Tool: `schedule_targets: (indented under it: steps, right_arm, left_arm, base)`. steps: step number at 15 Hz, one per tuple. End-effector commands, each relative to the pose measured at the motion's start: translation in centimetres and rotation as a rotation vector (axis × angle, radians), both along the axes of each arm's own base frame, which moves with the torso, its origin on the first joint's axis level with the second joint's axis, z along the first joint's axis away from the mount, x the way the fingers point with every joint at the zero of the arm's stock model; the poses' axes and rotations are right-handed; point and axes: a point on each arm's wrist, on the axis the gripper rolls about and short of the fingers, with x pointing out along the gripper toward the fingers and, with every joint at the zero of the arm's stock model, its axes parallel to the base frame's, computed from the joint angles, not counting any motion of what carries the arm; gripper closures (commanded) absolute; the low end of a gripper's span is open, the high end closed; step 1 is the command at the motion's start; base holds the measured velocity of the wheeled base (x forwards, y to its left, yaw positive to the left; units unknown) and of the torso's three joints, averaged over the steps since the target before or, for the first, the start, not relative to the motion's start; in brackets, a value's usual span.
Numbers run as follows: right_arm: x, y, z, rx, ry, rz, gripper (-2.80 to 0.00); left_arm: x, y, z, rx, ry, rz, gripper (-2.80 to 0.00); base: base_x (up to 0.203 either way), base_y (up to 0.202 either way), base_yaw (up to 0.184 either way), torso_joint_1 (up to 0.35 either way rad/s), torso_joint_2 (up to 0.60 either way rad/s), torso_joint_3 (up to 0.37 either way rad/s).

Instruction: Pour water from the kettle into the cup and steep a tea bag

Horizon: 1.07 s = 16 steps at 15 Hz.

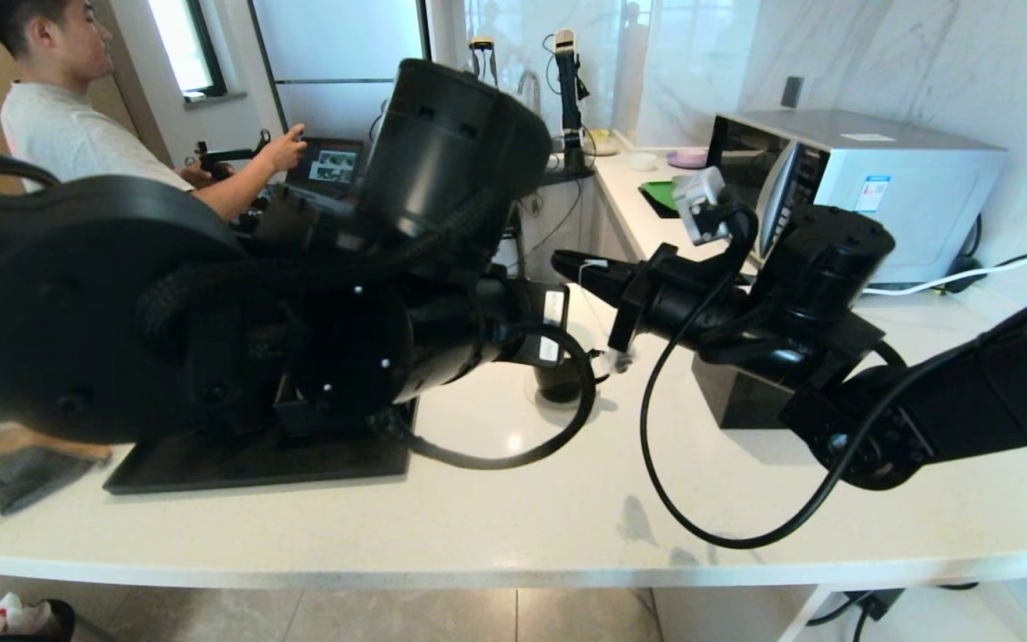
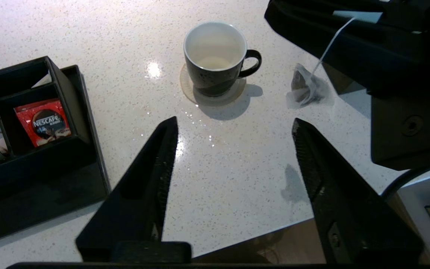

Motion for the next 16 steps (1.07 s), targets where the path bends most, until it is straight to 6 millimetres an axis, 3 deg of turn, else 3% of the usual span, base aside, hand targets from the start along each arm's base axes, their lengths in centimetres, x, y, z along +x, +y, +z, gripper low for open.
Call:
schedule_targets:
  steps: [1,5,10,11,16]
  right_arm:
    - [0.1,-0.4,0.3,0.005,-0.011,-0.008,0.0]
    - [0.9,-2.0,0.5,0.007,-0.015,-0.054,0.0]
    - [0.8,-2.2,0.7,0.009,-0.018,-0.057,0.0]
    - [0.8,-2.2,0.7,0.009,-0.018,-0.059,0.0]
    - [1.9,-3.4,0.4,0.002,-0.004,-0.098,0.0]
  left_arm:
    - [0.0,0.1,-0.5,0.014,0.009,0.009,-2.8]
    - [-0.4,0.6,-1.5,0.056,0.019,0.048,-2.8]
    - [-1.1,1.7,-3.2,0.055,0.064,0.11,-2.8]
    - [-1.3,1.9,-3.4,0.059,0.069,0.112,0.0]
    - [-1.9,3.2,-3.8,0.073,0.083,0.126,0.0]
  base:
    - [0.0,0.0,0.0,0.0,0.0,0.0]
    - [0.0,0.0,0.0,0.0,0.0,0.0]
    - [0.0,0.0,0.0,0.0,0.0,0.0]
    - [0.0,0.0,0.0,0.0,0.0,0.0]
    - [0.0,0.0,0.0,0.0,0.0,0.0]
